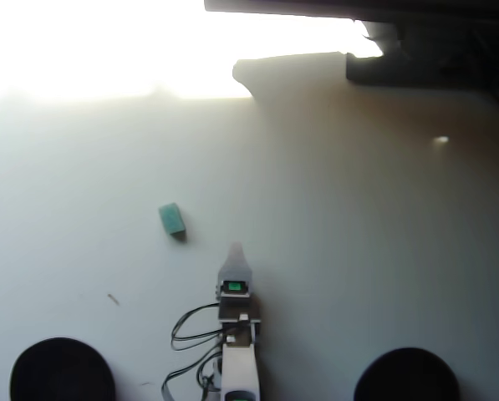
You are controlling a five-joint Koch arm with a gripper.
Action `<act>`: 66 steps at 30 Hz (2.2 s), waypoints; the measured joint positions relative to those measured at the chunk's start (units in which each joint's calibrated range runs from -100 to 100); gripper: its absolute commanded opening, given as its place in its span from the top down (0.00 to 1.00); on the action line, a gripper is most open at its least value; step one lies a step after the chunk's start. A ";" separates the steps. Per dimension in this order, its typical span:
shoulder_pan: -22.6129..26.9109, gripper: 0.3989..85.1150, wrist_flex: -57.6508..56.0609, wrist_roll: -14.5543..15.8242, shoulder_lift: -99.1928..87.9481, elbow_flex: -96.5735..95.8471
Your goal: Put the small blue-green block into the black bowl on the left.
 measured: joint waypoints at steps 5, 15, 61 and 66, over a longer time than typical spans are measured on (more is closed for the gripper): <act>-0.20 0.49 -0.08 -2.49 -3.16 -0.46; 2.88 0.48 -3.95 -18.22 -22.47 -1.02; 11.14 0.51 19.91 -54.16 43.06 26.78; 11.43 0.63 20.49 -54.36 47.22 27.98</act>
